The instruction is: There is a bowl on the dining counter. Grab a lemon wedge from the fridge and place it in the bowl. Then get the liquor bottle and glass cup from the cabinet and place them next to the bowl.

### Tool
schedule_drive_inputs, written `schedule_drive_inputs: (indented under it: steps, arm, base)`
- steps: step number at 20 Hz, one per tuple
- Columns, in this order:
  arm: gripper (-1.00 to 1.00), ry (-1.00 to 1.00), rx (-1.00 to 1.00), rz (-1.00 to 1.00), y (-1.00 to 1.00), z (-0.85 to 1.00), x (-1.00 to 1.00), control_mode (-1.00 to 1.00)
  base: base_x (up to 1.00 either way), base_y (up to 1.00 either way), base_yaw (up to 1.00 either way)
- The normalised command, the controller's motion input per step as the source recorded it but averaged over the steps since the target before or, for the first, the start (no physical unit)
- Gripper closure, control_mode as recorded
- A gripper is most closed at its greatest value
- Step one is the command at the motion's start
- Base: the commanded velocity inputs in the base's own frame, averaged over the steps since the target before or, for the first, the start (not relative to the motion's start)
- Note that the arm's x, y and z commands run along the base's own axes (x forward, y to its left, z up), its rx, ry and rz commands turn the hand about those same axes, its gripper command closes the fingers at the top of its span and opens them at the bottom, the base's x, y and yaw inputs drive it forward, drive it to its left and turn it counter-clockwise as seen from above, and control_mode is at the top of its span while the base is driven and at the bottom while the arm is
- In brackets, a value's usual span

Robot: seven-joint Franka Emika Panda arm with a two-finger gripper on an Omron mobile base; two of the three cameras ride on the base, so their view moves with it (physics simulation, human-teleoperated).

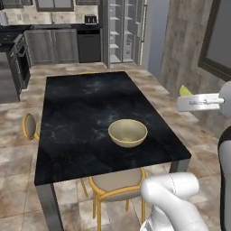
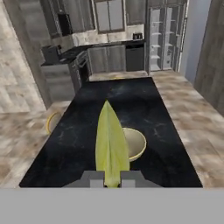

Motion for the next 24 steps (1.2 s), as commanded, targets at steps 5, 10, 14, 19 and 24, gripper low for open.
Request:
schedule_drive_inputs:
  steps: [5,10,14,19,24]
  arm:
    - [1.00,0.51,-0.01,0.00,0.23,-0.47,0.99,-1.00]
    - [1.00,0.40,-0.01,0.00,0.15,-0.60,0.69,-1.00]
    - [1.00,0.12,0.00,0.00,0.00,-0.39,0.24,-1.00]
    - [1.00,0.01,0.00,0.00,0.00,-0.17,0.00,-1.00]
    - [1.00,0.03,0.00,0.00,0.00,-0.24,0.05,-1.00]
  base:
    - [0.00,0.00,0.00]
    - [0.00,0.00,0.00]
    - [0.00,0.00,0.00]
    - [0.00,0.00,0.00]
    - [0.00,0.00,0.00]
